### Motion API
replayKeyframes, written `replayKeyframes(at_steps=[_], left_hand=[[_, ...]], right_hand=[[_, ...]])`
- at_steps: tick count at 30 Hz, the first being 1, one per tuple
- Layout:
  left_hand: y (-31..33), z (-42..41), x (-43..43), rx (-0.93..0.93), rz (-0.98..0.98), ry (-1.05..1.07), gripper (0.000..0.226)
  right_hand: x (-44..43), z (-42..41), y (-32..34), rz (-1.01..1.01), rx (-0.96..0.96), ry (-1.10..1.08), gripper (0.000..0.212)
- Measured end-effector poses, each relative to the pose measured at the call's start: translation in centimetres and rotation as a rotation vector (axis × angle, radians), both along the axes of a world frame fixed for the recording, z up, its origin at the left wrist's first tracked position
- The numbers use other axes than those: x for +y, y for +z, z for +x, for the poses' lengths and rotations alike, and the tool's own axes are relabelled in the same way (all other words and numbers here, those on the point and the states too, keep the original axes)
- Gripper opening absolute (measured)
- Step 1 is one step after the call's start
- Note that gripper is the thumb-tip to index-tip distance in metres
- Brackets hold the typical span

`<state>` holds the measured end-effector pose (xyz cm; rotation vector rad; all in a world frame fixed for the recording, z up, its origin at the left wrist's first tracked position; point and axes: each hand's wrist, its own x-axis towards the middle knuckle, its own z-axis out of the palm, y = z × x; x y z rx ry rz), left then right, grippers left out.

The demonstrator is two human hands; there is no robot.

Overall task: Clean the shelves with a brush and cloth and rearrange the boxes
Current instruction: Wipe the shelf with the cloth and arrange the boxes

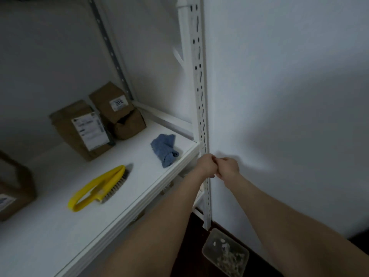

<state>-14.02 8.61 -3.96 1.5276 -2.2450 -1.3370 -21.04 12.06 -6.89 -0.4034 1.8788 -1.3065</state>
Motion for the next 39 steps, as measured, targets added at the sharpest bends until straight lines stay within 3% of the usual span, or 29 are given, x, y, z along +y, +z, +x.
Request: replayKeyframes(at_steps=[7, 9, 11, 16, 20, 28, 33, 39], left_hand=[[7.2, 6.7, -1.5, 0.037, -0.168, 0.15, 0.029], [8.6, 9.7, -2.1, -0.049, -0.296, 0.158, 0.019], [9.2, 12.4, -2.4, -0.198, -0.444, 0.149, 0.013], [8.8, 20.8, -3.9, -0.499, -0.491, 0.267, 0.063], [7.3, 25.7, -4.7, -0.786, -0.418, 0.249, 0.075], [5.0, 28.9, -5.5, -0.853, -0.321, 0.219, 0.052], [5.2, 32.3, -6.3, -0.818, -0.344, 0.425, 0.04], [5.7, 36.7, -7.3, -0.742, -0.358, 0.69, 0.046]], right_hand=[[-3.5, 5.7, 6.2, -0.092, 0.224, 0.19, 0.015], [-4.4, 7.8, 7.2, -0.072, 0.352, 0.273, 0.015], [-4.7, 9.2, 7.5, -0.029, 0.485, 0.335, 0.028], [-5.6, 11.7, 6.4, 0.044, 0.85, 0.562, 0.063], [-6.8, 13.0, 5.0, 0.068, 0.981, 0.68, 0.063], [-10.2, 15.8, 3.2, 0.197, 0.973, 0.818, 0.055], [-12.2, 20.0, 3.5, 0.099, 0.999, 0.926, 0.043], [-11.2, 29.2, 4.1, -0.104, 1.058, 1.224, 0.038]])
